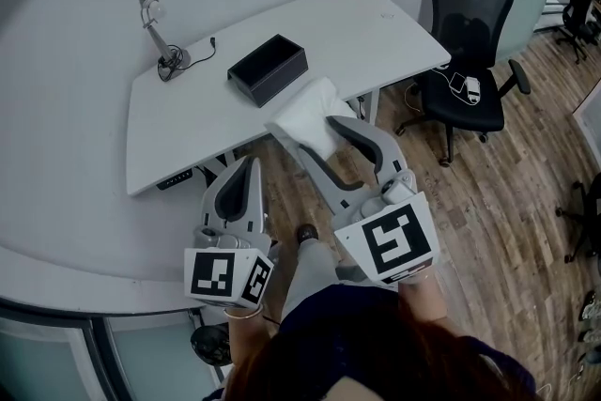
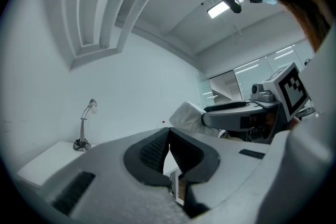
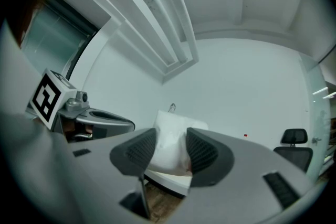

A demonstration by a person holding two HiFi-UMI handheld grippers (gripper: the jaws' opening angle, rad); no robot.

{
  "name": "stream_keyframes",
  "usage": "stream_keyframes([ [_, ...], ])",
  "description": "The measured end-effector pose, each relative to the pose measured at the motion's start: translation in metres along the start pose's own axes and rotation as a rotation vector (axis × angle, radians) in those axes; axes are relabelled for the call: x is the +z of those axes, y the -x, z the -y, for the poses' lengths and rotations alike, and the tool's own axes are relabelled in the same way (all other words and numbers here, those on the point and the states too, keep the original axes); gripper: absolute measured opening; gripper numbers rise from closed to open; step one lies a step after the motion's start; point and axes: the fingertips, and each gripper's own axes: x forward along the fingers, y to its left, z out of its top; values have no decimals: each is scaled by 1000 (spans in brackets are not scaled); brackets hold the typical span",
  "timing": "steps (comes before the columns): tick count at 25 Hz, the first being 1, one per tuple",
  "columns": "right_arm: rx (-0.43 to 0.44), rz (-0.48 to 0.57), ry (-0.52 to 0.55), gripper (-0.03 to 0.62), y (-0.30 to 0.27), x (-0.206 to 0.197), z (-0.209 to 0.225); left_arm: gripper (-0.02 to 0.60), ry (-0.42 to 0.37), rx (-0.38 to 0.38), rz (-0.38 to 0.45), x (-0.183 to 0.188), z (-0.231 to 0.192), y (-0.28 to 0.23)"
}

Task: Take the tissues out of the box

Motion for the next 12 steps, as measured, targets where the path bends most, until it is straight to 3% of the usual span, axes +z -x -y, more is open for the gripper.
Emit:
stream_keyframes([
  [12,9,-6,5,192,-11,-1,-7,25,2,-15,1,-2,-7,-1],
])
